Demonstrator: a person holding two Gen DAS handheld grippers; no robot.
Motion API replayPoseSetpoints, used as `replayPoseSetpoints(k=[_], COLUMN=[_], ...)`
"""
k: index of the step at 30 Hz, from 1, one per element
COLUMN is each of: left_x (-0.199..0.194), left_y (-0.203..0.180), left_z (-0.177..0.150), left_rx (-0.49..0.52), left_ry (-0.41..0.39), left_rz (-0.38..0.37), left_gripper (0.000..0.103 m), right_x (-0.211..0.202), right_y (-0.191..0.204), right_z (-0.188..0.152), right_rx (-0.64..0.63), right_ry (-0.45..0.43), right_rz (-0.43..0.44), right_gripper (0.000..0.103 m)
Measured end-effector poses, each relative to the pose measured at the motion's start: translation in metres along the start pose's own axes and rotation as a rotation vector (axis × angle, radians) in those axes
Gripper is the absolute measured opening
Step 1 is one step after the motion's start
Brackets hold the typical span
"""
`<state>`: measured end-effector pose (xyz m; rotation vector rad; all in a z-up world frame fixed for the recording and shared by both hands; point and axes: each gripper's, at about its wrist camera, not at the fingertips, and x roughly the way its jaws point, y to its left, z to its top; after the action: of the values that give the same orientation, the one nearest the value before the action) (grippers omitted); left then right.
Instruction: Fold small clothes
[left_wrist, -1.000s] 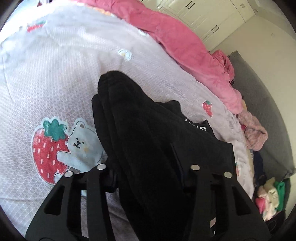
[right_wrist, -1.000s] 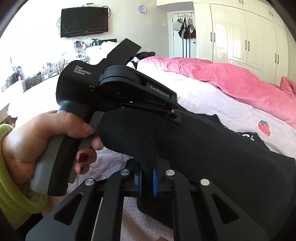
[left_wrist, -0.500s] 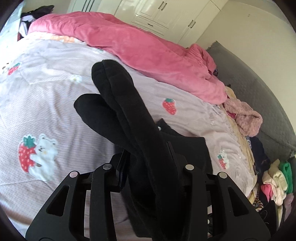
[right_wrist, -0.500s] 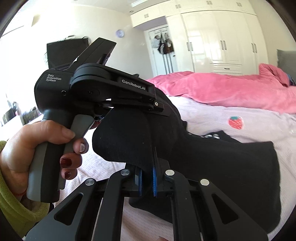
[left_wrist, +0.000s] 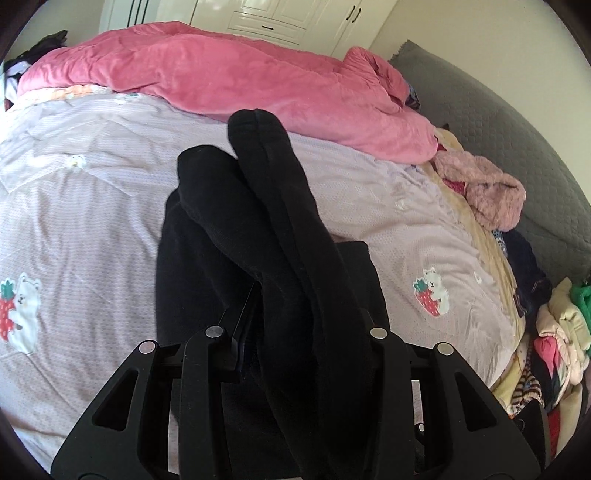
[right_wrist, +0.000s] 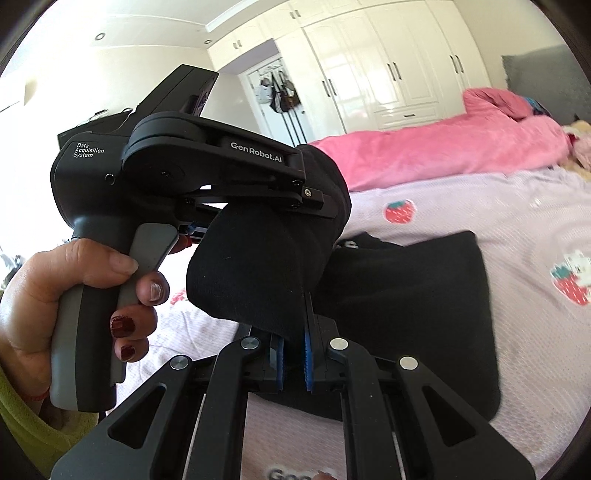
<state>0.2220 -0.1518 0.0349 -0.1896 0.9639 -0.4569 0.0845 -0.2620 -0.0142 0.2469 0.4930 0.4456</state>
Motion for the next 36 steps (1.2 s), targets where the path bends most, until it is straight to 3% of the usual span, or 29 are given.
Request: replayPoseSetpoints(k=[6, 8, 10, 12, 13, 16, 21, 25, 29, 32, 36], left_x=[0.024, 0.03, 0.034, 0.028, 0.023, 0.005, -0.012, -0.01, 0.002, 0.003, 0.004], left_y=[-0.018, -0.023, -0.028, -0.03, -0.03, -0.022, 0.012, 0.035, 0.048, 0.048, 0.041], left_z=[-0.007, -0.009, -0.012, -0.015, -0.015, -0.017, -0.025, -0.04, -0.059, -0.068, -0.075], left_rx=[0.029, 0.046, 0.073, 0.079, 0.076, 0.069, 0.011, 0.018, 0.04, 0.057, 0.103], left_ry=[0.045, 0.064, 0.078, 0.06, 0.046, -0.01, -0.051, -0.045, -0.001, -0.003, 0.001], left_rz=[0.006, -0.005, -0.024, -0.09, -0.109, -0.111, -0.005, 0.096, 0.127, 0.134, 0.153], left_gripper=[0.031, 0.04, 0.058, 0.071, 0.072, 0.072, 0.072, 0.072, 0.072, 0.073, 0.073], right_x=[-0.012, -0.014, -0.015, -0.017, -0.018, -0.019, -0.03, -0.042, -0.053, -0.062, -0.045], right_y=[-0.021, -0.027, -0.03, -0.033, -0.036, -0.046, -0.051, -0.052, -0.067, -0.078, -0.092], right_z=[-0.01, -0.014, -0.018, -0.022, -0.025, -0.033, -0.042, -0.041, -0.023, -0.007, 0.018], right_rx=[0.056, 0.065, 0.074, 0.079, 0.082, 0.105, 0.118, 0.144, 0.183, 0.222, 0.223], right_ry=[0.019, 0.032, 0.049, 0.058, 0.066, 0.088, 0.105, 0.114, 0.084, 0.061, 0.121], right_rz=[-0.019, -0.029, -0.04, -0.054, -0.066, -0.087, -0.091, -0.041, -0.006, 0.001, -0.063], right_gripper=[0.007, 0.007, 0.007, 0.007, 0.007, 0.008, 0.012, 0.02, 0.046, 0.056, 0.058])
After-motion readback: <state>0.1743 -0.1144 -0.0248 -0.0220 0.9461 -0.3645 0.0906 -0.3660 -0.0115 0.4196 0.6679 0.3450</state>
